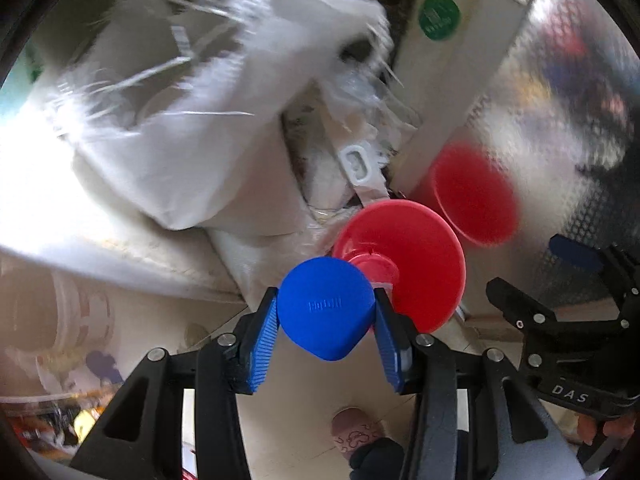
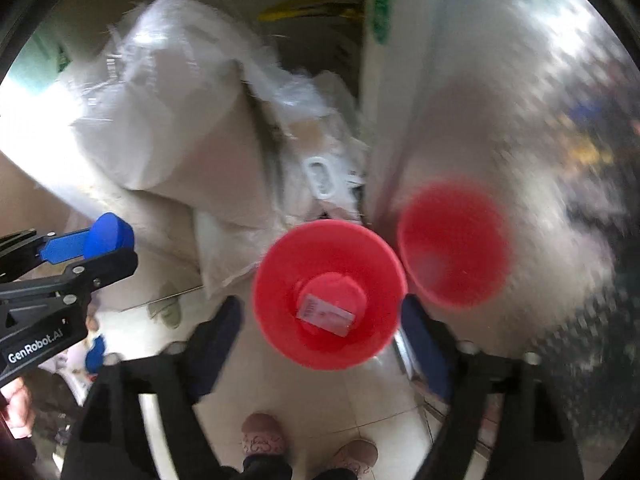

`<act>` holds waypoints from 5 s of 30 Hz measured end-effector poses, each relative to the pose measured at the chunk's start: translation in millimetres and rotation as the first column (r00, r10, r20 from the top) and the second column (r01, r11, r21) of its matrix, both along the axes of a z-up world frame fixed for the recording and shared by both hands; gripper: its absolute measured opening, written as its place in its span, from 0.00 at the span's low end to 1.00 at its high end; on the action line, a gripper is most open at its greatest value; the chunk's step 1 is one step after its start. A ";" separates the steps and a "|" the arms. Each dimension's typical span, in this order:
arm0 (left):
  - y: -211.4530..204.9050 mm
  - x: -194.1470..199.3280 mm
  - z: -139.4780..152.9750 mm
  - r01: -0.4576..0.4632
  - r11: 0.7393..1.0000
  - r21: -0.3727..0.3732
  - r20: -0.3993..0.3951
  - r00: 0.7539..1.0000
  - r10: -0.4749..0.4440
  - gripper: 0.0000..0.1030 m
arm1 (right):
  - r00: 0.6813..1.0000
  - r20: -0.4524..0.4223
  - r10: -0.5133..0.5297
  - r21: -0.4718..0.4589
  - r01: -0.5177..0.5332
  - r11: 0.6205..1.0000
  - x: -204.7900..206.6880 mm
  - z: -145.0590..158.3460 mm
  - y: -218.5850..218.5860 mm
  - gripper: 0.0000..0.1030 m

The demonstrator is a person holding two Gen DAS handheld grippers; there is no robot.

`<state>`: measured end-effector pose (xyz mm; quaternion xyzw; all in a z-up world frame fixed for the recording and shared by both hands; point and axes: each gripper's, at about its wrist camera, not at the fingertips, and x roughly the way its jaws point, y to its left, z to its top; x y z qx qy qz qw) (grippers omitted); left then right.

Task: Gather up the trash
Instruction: 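Lower both tools over the red bin and open them to drop the cap and sachet, then raise both open tools back toward the cluttered counter, then grasp the white glove with the left tool while the right tool grasps the medicine box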

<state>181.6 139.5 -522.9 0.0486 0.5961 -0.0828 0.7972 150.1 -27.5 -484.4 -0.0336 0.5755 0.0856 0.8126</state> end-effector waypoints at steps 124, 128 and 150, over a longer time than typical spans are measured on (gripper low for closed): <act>-330.7 299.6 338.3 0.330 0.943 -0.039 0.016 0.944 -0.330 0.84 | 0.910 0.118 -0.396 -0.077 0.406 0.910 208.3 353.9 -294.4 0.94; -320.9 302.6 329.9 0.306 0.949 -0.077 -0.008 0.952 -0.307 0.69 | 0.917 0.118 -0.382 -0.087 0.392 0.916 211.9 353.6 -291.0 0.94; -280.6 315.1 367.4 0.268 0.960 -0.075 0.082 0.962 -0.262 0.07 | 0.937 0.122 -0.327 -0.064 0.337 0.939 245.9 377.2 -268.1 0.94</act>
